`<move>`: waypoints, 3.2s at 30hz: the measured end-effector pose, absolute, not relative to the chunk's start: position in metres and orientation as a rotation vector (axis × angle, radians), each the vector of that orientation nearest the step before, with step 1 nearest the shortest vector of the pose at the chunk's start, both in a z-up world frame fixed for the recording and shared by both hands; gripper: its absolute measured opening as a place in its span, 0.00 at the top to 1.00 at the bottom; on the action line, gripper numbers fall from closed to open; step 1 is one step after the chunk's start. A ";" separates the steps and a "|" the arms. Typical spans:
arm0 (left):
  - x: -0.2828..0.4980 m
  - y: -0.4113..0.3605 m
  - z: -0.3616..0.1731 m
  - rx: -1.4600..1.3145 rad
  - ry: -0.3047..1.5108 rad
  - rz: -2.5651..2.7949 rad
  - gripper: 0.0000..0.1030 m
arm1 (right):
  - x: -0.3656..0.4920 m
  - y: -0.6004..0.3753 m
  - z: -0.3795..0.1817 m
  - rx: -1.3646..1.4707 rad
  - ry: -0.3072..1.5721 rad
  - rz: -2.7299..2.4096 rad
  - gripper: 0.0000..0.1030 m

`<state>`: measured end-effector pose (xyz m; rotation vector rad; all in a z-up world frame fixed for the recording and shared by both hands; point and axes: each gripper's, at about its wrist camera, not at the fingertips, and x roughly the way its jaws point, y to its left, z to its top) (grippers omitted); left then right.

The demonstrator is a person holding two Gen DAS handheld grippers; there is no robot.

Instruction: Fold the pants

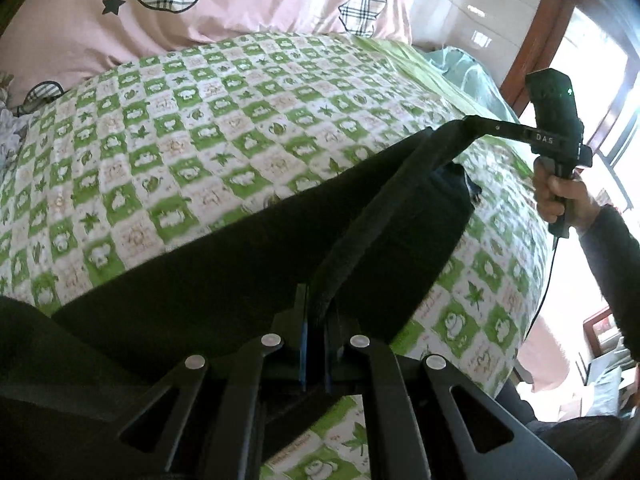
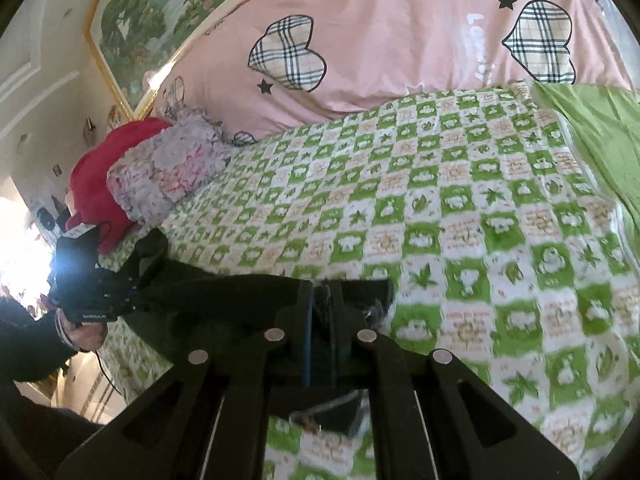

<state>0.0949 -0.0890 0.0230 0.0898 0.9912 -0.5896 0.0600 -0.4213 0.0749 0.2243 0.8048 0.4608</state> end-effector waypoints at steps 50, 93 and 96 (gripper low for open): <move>0.049 0.072 0.027 -0.342 1.004 -0.086 0.36 | 0.031 -0.248 0.048 0.237 0.885 0.624 0.51; 0.215 0.187 0.001 -0.425 1.331 0.422 0.23 | 0.088 -0.052 0.000 0.013 1.083 0.937 0.45; 0.221 0.185 -0.008 -0.382 1.356 0.436 0.24 | 0.090 -0.043 -0.007 -0.003 1.102 0.953 0.45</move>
